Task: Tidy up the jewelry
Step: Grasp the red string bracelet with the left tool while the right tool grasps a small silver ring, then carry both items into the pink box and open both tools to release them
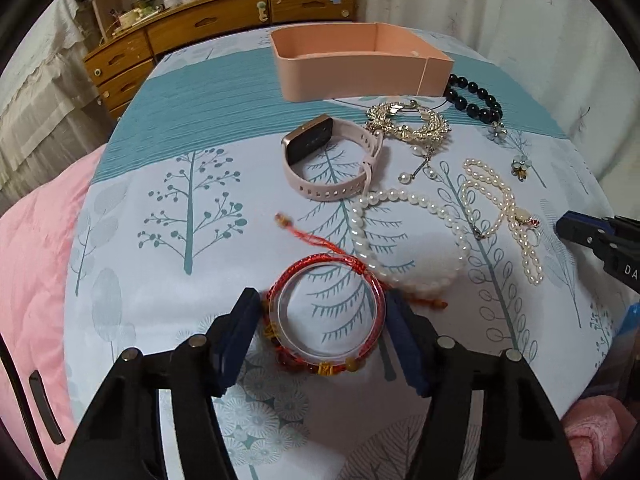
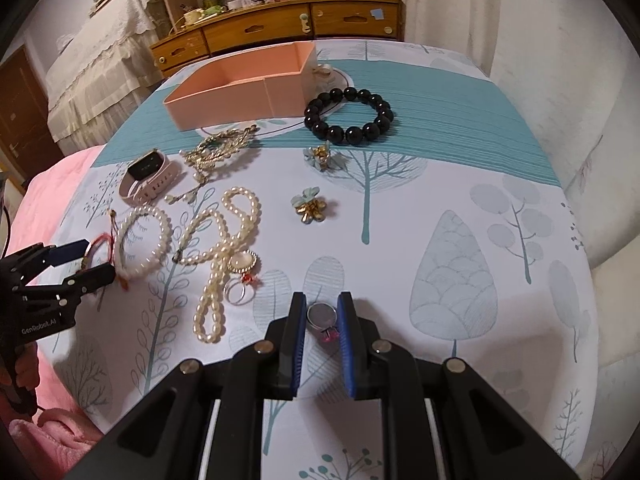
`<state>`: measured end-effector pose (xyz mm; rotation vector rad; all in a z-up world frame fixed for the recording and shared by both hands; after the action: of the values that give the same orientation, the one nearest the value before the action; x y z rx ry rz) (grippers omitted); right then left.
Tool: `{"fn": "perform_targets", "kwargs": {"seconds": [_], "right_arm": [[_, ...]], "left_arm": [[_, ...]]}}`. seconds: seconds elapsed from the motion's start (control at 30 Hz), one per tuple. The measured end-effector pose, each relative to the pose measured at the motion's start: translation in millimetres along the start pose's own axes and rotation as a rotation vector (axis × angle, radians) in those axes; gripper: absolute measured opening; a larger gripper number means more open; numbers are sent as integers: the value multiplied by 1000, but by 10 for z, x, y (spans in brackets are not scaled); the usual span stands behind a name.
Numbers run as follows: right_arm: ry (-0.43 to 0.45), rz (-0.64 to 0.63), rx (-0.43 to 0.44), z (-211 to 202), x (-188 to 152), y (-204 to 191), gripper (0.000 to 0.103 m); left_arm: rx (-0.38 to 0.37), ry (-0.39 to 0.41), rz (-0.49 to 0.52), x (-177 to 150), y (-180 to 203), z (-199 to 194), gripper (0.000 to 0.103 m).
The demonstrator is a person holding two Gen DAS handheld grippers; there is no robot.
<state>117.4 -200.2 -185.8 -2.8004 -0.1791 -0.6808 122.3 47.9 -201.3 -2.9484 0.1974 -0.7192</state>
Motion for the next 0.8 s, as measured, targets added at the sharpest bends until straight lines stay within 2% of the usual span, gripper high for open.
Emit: {"fn": "perform_targets", "kwargs": {"seconds": [0.13, 0.23, 0.37, 0.47, 0.57, 0.8], "right_arm": [[6, -4, -1, -38, 87, -32, 16], [16, -16, 20, -96, 186, -86, 16], [46, -63, 57, -220, 413, -192, 16], [80, -99, 70, -315, 630, -249, 16], [122, -131, 74, -403, 874, -306, 16], [203, -167, 136, -421, 1451, -416, 16]], "left_arm": [[-1, -28, 29, 35, 22, 3, 62], [-28, -49, 32, 78, 14, -23, 62], [-56, -49, 20, 224, -32, -133, 62], [-46, -42, 6, 377, -90, -211, 62], [-25, -19, -20, 597, -171, -278, 62], [11, 119, -33, 1236, -338, -487, 62]]}}
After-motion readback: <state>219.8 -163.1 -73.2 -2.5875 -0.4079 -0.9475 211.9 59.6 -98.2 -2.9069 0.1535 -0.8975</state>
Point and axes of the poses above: each gripper's, at about its wrist camera, not at the fingertips, and z roughly the way its jaws point, y to its right, x to its top, the point moved 6 cm from there along z, roughly the way its jaws point, and after that the axes turned 10 degrees about x, right-handed, at the moved point
